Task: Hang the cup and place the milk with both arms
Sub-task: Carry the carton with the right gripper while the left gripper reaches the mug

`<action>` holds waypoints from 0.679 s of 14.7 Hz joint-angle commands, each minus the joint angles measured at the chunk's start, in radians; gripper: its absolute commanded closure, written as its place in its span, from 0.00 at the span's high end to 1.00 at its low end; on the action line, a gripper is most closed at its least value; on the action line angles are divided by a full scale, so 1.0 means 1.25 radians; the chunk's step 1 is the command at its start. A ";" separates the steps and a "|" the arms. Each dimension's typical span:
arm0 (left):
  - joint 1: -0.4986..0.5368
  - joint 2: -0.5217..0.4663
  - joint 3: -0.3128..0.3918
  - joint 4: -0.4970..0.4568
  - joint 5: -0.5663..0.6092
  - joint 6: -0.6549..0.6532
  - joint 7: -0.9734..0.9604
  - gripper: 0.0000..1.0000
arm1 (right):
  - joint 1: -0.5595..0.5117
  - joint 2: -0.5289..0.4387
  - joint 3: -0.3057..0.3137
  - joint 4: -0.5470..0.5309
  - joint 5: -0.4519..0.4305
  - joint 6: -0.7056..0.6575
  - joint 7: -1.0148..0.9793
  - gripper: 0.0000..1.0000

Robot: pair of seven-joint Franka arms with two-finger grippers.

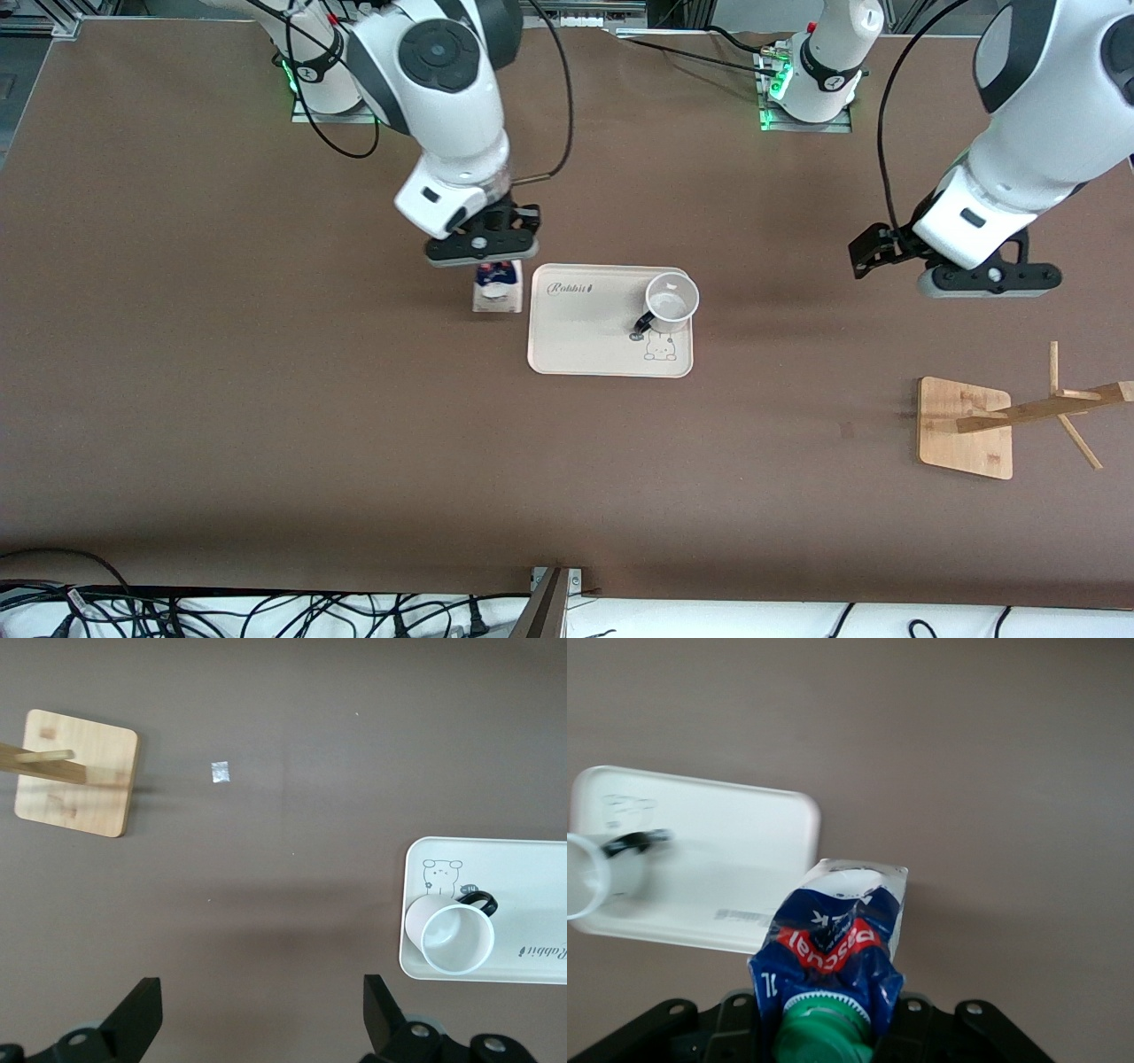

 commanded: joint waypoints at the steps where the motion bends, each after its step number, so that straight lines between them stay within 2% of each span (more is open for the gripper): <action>1: -0.021 0.030 -0.018 0.032 0.019 -0.008 0.010 1.00 | 0.004 -0.077 -0.117 -0.019 -0.008 -0.087 -0.119 0.37; 3: -0.028 0.069 -0.019 0.016 0.016 -0.007 0.016 1.00 | 0.004 -0.103 -0.206 -0.018 0.008 -0.122 -0.194 0.37; 5: -0.059 0.091 -0.020 0.005 0.010 -0.011 0.020 1.00 | 0.004 -0.124 -0.274 -0.017 0.038 -0.165 -0.259 0.37; 7: -0.121 0.134 -0.026 0.005 0.002 -0.007 0.009 1.00 | 0.002 -0.137 -0.345 -0.018 0.070 -0.191 -0.330 0.37; 9: -0.169 0.171 -0.057 -0.011 0.002 0.037 0.004 1.00 | 0.000 -0.136 -0.450 -0.032 0.154 -0.218 -0.463 0.37; 10: -0.175 0.174 -0.075 -0.055 0.002 0.094 0.003 1.00 | 0.000 -0.135 -0.493 -0.054 0.187 -0.213 -0.514 0.37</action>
